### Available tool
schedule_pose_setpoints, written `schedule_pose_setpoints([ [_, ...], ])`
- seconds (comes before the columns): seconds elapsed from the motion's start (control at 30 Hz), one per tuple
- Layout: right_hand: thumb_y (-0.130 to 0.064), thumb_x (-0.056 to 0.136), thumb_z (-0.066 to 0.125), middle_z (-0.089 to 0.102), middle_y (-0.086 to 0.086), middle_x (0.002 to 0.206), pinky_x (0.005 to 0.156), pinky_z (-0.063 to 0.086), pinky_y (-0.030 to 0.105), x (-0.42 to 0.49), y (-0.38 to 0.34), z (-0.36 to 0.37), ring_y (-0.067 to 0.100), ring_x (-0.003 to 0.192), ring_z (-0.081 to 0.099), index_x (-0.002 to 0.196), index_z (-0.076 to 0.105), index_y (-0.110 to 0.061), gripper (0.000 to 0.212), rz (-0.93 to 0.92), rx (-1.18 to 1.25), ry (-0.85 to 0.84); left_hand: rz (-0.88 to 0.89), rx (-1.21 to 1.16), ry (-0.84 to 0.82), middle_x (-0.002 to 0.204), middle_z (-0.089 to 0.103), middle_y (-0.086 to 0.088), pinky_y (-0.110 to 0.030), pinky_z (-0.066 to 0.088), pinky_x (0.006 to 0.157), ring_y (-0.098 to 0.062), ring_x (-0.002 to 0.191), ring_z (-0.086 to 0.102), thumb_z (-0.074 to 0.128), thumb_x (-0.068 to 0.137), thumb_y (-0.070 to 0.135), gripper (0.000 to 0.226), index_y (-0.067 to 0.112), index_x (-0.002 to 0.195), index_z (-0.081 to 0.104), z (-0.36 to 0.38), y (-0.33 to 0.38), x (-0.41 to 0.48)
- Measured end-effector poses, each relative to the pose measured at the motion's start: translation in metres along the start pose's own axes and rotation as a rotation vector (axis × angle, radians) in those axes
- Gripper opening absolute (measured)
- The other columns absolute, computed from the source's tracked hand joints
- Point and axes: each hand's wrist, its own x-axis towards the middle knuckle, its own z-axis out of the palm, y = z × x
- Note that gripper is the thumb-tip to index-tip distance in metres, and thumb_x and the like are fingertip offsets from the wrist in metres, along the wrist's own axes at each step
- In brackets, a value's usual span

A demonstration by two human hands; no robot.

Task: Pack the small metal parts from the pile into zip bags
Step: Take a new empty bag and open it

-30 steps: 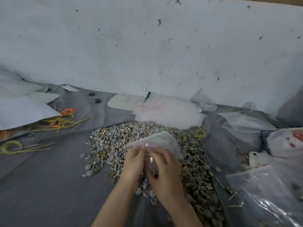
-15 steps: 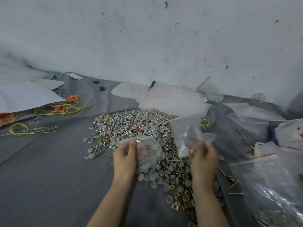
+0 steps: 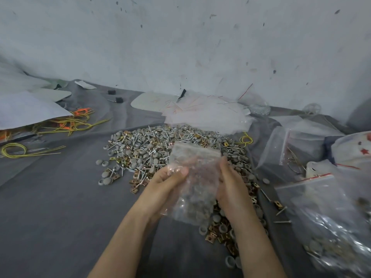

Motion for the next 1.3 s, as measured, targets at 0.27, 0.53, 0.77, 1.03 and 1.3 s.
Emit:
schedule_pose_setpoints([
  [0.27, -0.011, 0.088, 0.063, 0.072, 0.001, 0.085, 0.070, 0.057, 0.029, 0.002, 0.003, -0.011, 0.013, 0.076, 0.069, 0.084, 0.074, -0.019, 0.013, -0.029, -0.205, 0.134, -0.129, 0.302, 0.068, 0.091, 0.072, -0.014, -0.030, 0.057, 0.062, -0.022, 0.071, 0.070, 0.063, 0.088, 0.011, 0.014, 0.007, 0.101, 0.060, -0.002, -0.003, 0.001],
  [0.53, -0.013, 0.093, 0.056, 0.070, -0.006, 0.083, 0.069, 0.055, 0.017, -0.004, 0.015, 0.006, 0.002, 0.078, 0.067, 0.095, 0.063, -0.020, 0.010, -0.280, -0.536, 0.281, 0.630, 1.275, 0.699, 0.117, 0.055, -0.005, -0.025, 0.031, 0.098, -0.019, 0.110, 0.047, 0.066, 0.085, 0.014, 0.032, 0.009, 0.116, 0.059, 0.005, -0.014, 0.006],
  [0.77, -0.012, 0.095, 0.054, 0.069, -0.009, 0.094, 0.074, 0.045, 0.005, -0.012, 0.018, 0.028, -0.010, 0.085, 0.062, 0.109, 0.068, -0.011, 0.020, -0.545, -0.638, 0.243, 0.310, 0.773, 0.431, 0.080, 0.067, 0.005, -0.032, 0.055, 0.067, -0.009, 0.072, 0.064, 0.058, 0.093, 0.032, 0.015, 0.018, 0.091, 0.063, 0.039, -0.017, 0.015],
  [1.03, -0.007, 0.095, 0.051, 0.059, -0.019, 0.093, 0.075, 0.037, -0.004, -0.009, 0.023, 0.029, -0.025, 0.083, 0.052, 0.114, 0.068, -0.011, 0.025, -0.498, -0.710, 0.208, 0.227, 0.615, 0.485, 0.073, 0.066, -0.002, -0.034, 0.050, 0.066, -0.015, 0.068, 0.060, 0.050, 0.096, 0.007, 0.024, 0.019, 0.081, 0.064, 0.025, -0.022, 0.016],
  [1.3, -0.020, 0.093, 0.060, 0.061, -0.023, 0.089, 0.076, 0.042, 0.000, -0.011, 0.022, 0.030, -0.016, 0.087, 0.059, 0.109, 0.068, -0.013, 0.020, -0.450, -0.629, 0.168, 0.254, 0.745, 0.480, 0.077, 0.068, 0.002, -0.038, 0.054, 0.070, -0.015, 0.074, 0.064, 0.055, 0.094, 0.012, 0.013, 0.018, 0.089, 0.066, 0.025, -0.026, 0.011],
])
